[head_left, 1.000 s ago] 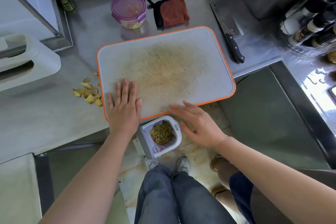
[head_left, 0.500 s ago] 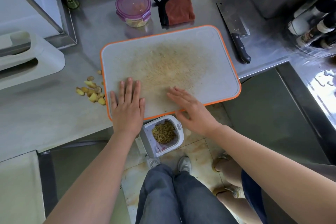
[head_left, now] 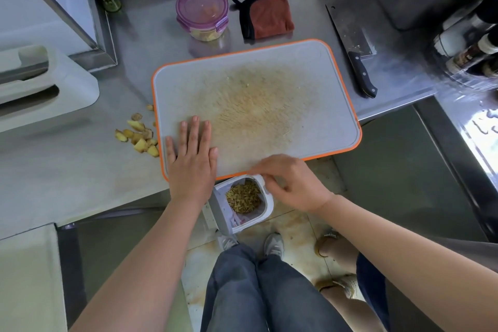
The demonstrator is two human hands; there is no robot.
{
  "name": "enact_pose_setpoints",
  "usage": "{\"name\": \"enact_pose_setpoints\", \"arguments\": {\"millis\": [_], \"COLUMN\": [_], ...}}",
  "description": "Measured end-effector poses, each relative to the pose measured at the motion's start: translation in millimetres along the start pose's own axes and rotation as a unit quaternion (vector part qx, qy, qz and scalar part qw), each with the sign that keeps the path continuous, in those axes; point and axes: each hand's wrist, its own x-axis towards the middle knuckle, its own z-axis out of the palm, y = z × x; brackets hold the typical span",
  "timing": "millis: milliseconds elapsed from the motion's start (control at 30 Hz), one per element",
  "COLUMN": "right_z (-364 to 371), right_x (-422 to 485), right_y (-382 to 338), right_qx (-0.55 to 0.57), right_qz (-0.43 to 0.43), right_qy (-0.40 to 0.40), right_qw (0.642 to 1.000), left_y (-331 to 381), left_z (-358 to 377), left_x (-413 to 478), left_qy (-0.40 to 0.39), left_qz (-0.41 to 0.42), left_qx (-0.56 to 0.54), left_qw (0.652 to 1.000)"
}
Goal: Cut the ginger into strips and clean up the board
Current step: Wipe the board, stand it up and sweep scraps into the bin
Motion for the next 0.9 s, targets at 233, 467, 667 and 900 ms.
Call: {"name": "enact_pose_setpoints", "arguments": {"millis": [233,467,667,900], "right_z": [4,-8,-31,-23], "right_x": [3,15,63,121], "right_y": [6,11,22,55], "right_qx": [-0.030,-0.011,-0.013,-0.171], "right_qz": [-0.026,0.036,0.098,0.163], "right_qy": [-0.009,0.002,0.039,-0.009], "right_qw": [0.999,0.999,0.994,0.972], "left_y": [0,0,-6,-7], "left_z": [0,-4,-7,-10], "left_x": [0,4,21,37], "left_qy": [-0.005,0.017,0.108,0.135], "left_qz": [-0.005,0.013,0.034,0.014], "left_qx": [0.004,-0.019,-0.005,0.037], "left_qw": [1.000,1.000,0.994,0.990]}}
